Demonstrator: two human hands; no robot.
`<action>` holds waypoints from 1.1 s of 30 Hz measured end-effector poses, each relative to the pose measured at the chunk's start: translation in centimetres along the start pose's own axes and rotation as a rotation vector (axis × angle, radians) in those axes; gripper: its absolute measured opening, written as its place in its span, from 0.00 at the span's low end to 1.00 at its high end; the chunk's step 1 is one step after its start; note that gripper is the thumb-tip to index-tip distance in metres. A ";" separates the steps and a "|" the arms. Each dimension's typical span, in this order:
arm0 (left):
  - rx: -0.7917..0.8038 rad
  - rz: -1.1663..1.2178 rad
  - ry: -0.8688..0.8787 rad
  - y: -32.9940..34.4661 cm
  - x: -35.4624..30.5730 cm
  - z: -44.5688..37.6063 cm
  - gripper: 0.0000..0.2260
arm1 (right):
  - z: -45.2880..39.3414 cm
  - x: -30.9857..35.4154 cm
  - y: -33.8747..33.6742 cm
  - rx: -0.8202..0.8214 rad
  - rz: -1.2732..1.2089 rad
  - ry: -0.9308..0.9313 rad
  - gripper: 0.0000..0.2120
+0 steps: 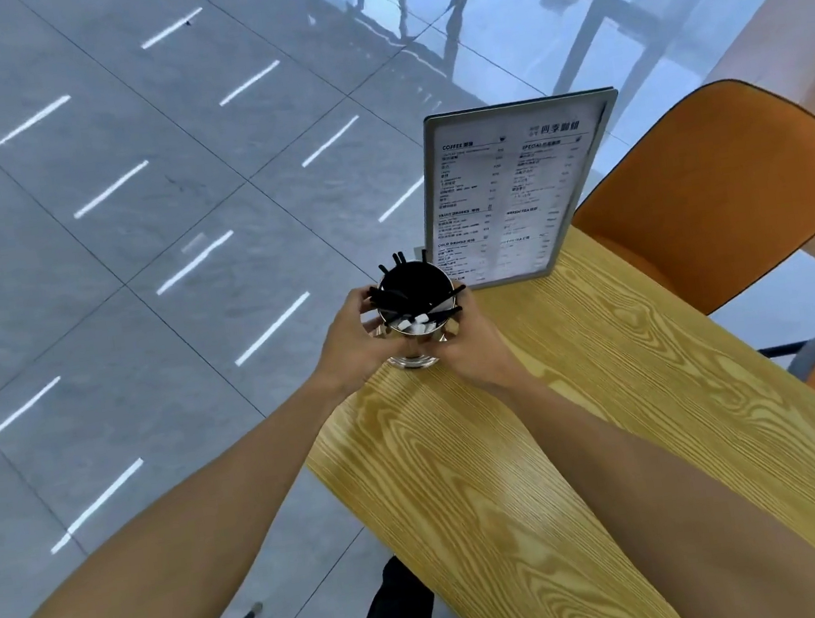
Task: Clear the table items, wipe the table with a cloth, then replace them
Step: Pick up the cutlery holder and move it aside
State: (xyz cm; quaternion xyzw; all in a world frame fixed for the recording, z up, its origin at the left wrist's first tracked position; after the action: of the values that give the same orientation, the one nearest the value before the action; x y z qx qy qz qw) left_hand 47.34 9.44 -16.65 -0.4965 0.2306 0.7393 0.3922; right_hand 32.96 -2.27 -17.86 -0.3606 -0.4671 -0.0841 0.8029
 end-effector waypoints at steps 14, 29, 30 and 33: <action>0.022 -0.295 -0.183 2.0 1.2 1.5 0.15 | 2.2 -0.8 -1.5 0.036 0.119 0.102 0.40; 0.447 -0.715 -0.017 20.0 0.5 9.2 0.36 | 18.6 -12.1 -13.8 -0.020 0.514 0.359 0.35; 0.473 -0.758 0.021 21.6 0.5 10.2 0.37 | 20.4 -13.1 -14.6 -0.030 0.542 0.377 0.35; 0.546 -0.927 0.137 26.2 0.7 13.4 0.39 | 25.9 -15.8 -16.8 -0.068 0.619 0.443 0.34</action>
State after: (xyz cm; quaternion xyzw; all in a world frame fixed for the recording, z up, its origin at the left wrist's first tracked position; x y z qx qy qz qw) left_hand 18.58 4.08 -13.18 -0.4733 0.1963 0.3676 0.7761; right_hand -1.51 -0.64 -14.39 -0.4841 -0.1481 0.0711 0.8595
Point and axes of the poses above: each hand's wrist, its own z-axis away from the middle knuckle, its own y-axis out of the palm, x = y × z, the point moved 2 cm from there along -z, towards the middle knuckle, and after that the axes turned 11 degrees about z, right-handed, at the moved point
